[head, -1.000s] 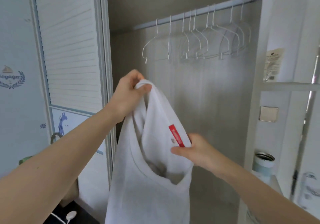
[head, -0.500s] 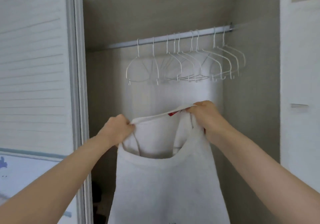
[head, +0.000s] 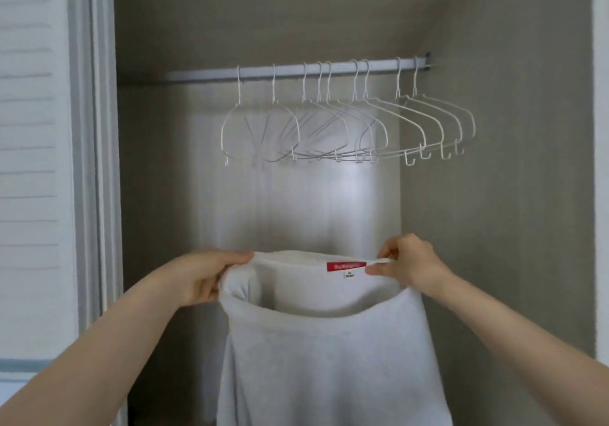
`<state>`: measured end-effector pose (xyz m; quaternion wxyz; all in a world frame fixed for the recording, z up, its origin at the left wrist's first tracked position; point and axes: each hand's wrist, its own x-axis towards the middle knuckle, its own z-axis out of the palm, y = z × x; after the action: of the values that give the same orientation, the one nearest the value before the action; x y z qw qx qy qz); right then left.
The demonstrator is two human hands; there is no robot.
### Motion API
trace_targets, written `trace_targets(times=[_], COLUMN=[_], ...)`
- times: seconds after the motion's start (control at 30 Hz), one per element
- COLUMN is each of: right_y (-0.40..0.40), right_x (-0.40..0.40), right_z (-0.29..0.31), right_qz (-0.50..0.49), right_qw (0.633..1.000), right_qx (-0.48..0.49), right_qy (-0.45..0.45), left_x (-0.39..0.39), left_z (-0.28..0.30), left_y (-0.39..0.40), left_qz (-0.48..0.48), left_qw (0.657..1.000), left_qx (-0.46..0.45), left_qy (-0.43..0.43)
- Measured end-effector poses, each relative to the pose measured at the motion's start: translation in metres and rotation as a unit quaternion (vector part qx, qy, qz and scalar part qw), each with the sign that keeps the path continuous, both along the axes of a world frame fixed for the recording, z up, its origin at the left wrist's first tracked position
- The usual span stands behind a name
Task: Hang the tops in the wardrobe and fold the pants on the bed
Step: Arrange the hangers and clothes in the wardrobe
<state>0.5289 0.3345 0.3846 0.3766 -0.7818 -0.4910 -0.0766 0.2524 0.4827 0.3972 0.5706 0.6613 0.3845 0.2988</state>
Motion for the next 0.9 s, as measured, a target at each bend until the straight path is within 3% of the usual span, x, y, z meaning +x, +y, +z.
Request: trace_targets(times=[0.1,0.23,0.37,0.5,0.6,0.7,0.83,0.9], right_y=[0.003,-0.01,-0.019,-0.018,-0.006,0.005,0.012,0.015], right_x=[-0.006,-0.015,-0.021,-0.009,0.011,0.036,0.078,0.097], right_z=[-0.007,0.011,0.055,0.111,0.154,0.199,0.242,0.25], right_qz=[0.031,0.087,0.057,-0.039,-0.153,-0.239,-0.288,-0.284], right_qw=[0.998,0.99,0.996,0.973,0.913,0.882,0.917,0.925], right_qx=[-0.045,-0.108,-0.034,0.147,0.267,0.258,0.163,0.122], right_qy=[-0.012,-0.009,-0.062,-0.176,-0.269,-0.314,-0.223,-0.22], left_x=[0.021,0.053,0.08,0.096,0.102,0.101,0.091,0.09], left_z=[0.0,0.012,0.039,0.057,0.07,0.081,0.086,0.086], left_y=[0.019,0.031,0.034,0.031,0.033,0.043,0.061,0.067], left_qz=[0.077,0.098,0.099,0.057,0.039,0.014,-0.023,-0.041], left_qw=[0.994,0.986,0.971,0.953,0.935,0.92,0.92,0.907], left_qx=[0.075,0.068,0.128,0.25,0.339,0.391,0.389,0.415], left_qy=[0.013,-0.118,-0.178,-0.164,-0.095,-0.013,0.04,0.055])
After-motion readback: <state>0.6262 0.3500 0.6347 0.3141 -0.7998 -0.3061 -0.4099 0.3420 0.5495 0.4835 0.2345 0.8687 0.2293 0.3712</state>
